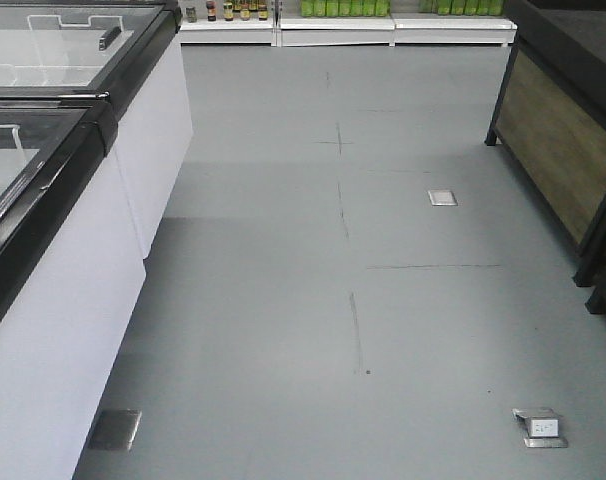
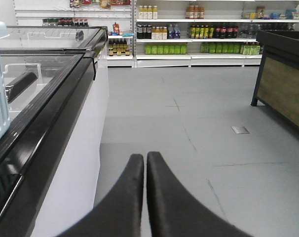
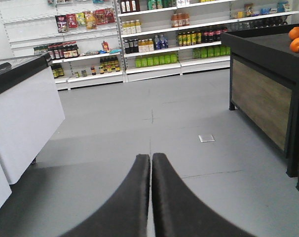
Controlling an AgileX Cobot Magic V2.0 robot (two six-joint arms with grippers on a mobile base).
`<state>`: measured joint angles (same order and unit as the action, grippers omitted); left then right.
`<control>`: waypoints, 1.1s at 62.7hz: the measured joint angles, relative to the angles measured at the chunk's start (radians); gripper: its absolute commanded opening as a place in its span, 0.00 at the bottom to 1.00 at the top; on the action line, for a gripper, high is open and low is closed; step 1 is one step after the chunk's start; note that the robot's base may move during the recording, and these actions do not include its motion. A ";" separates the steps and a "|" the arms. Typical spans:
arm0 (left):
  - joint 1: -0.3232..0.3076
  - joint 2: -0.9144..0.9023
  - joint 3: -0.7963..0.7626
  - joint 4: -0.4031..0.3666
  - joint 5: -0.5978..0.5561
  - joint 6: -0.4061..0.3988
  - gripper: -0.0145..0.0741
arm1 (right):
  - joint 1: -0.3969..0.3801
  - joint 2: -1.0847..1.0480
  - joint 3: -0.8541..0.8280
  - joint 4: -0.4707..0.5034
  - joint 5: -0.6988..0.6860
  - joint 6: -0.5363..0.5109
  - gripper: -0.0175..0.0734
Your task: Left arm holds basket, right arm returns cookies
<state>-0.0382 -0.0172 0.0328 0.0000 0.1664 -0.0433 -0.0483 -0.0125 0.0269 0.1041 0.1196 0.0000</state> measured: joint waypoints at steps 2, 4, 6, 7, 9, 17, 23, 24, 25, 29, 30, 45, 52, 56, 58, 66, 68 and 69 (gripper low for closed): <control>0.000 0.000 0.000 0.000 0.000 0.000 0.16 | 0.000 0.000 0.000 0.000 0.000 0.000 0.18; 0.000 0.000 0.000 0.000 0.000 0.000 0.16 | 0.000 0.000 0.000 0.000 0.000 0.000 0.18; 0.000 0.000 0.000 0.000 0.000 0.000 0.16 | 0.000 0.000 0.000 0.000 0.000 0.000 0.18; 0.000 0.000 0.000 0.000 0.000 0.000 0.16 | 0.000 0.000 0.000 0.000 0.000 0.000 0.18; 0.000 0.000 0.000 0.000 0.000 0.000 0.16 | 0.000 0.000 0.000 0.000 0.000 0.000 0.18; 0.000 0.000 0.000 0.000 0.000 0.000 0.16 | 0.000 0.000 0.000 0.000 0.000 0.000 0.18; 0.000 0.000 0.000 0.000 0.000 0.000 0.16 | 0.000 0.000 0.000 0.000 0.000 0.000 0.18; 0.000 0.000 0.000 0.000 0.000 0.000 0.16 | 0.000 0.000 0.000 0.000 0.000 0.000 0.18; 0.000 0.000 0.000 0.000 0.000 0.000 0.16 | 0.000 0.000 0.000 0.000 0.000 0.000 0.18; 0.000 0.000 0.000 0.000 0.000 0.000 0.16 | 0.000 0.000 0.000 0.000 0.000 0.000 0.18; 0.000 0.000 0.000 0.000 0.000 0.000 0.16 | 0.000 0.000 0.000 0.000 0.000 0.000 0.18; 0.000 0.000 -0.011 0.000 -0.023 0.000 0.16 | 0.000 0.000 0.000 0.000 0.000 0.000 0.18; 0.000 0.000 -0.076 0.000 -0.064 -0.004 0.16 | 0.000 0.000 0.000 0.000 0.000 0.000 0.18; 0.000 0.007 -0.139 0.000 -0.081 -0.007 0.16 | 0.000 0.000 0.000 0.000 0.000 0.000 0.18; 0.000 0.018 -0.178 0.000 -0.085 -0.007 0.16 | 0.000 0.000 0.000 0.000 0.000 0.000 0.18; 0.000 0.144 -0.330 0.028 -0.089 -0.007 0.16 | 0.000 0.000 0.000 0.000 0.000 0.000 0.18; 0.000 0.180 -0.373 0.032 -0.086 -0.007 0.16 | 0.000 0.000 0.000 0.000 0.000 0.000 0.18; 0.000 0.208 -0.390 0.033 -0.083 -0.007 0.16 | 0.000 0.000 0.000 0.000 0.000 0.000 0.18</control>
<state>-0.0382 0.1910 -0.3574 0.0327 0.0836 -0.0498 -0.0483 -0.0125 0.0269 0.1041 0.1196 0.0000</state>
